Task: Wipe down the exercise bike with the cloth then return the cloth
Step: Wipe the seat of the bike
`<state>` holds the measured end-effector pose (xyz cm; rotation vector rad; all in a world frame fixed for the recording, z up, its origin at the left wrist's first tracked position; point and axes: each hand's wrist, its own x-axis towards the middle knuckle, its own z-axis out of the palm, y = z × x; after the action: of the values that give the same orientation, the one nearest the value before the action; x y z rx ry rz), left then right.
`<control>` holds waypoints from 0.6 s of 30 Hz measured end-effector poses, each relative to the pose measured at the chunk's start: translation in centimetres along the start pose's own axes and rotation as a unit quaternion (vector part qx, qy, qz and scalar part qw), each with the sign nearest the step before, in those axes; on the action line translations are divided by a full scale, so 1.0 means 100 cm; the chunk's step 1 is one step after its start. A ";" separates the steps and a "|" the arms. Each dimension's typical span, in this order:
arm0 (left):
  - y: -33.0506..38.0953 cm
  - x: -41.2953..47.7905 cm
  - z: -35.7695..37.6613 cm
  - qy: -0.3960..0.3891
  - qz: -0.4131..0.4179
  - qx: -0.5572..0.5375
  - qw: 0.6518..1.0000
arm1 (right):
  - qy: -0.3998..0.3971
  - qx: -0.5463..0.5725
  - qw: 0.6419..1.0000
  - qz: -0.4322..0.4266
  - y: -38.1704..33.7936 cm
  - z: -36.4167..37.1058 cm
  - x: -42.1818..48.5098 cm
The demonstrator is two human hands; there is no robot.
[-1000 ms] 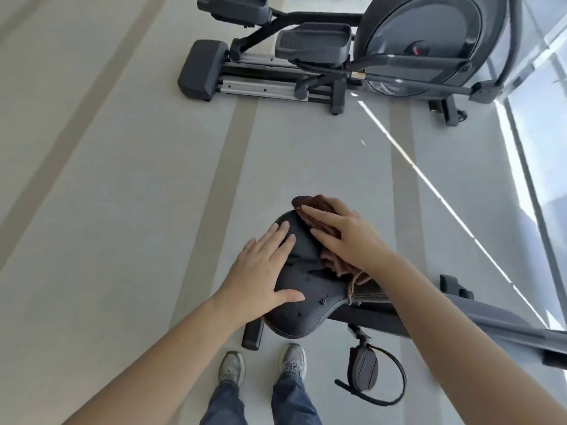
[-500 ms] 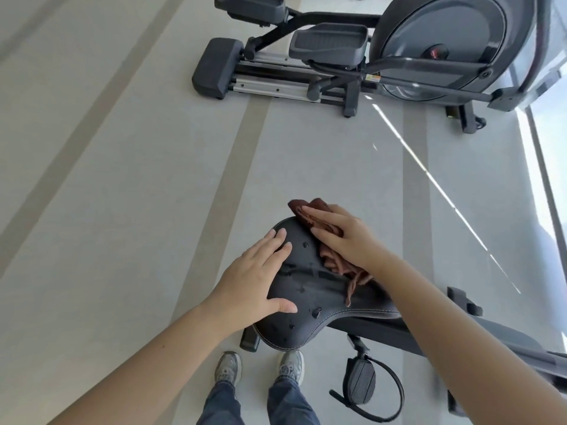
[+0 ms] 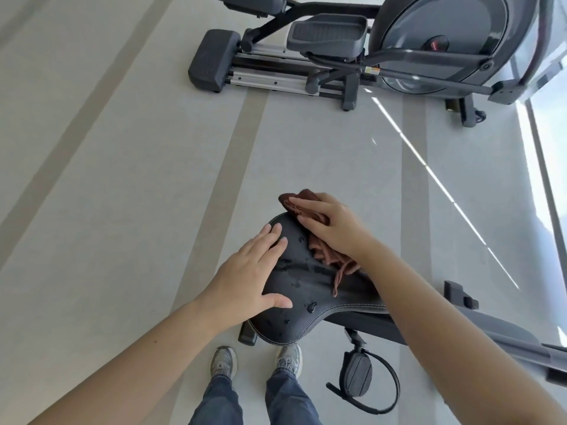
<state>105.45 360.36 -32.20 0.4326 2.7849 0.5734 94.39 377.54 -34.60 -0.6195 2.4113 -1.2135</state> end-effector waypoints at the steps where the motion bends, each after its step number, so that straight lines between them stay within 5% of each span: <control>1: 0.000 0.000 0.000 0.002 -0.002 -0.003 1.000 | -0.006 -0.004 1.000 -0.003 0.000 -0.002 -0.003; 8: 0.000 0.001 0.003 -0.006 -0.016 -0.009 1.000 | -0.020 -0.178 0.983 -0.033 0.025 -0.048 -0.115; 18: -0.002 0.005 0.007 -0.006 -0.025 0.005 1.000 | -0.034 -0.018 0.997 0.072 0.018 -0.027 -0.050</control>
<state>105.16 360.63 -32.96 0.3667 2.7805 0.5434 96.79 382.89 -33.90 -0.4788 2.3813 -1.0744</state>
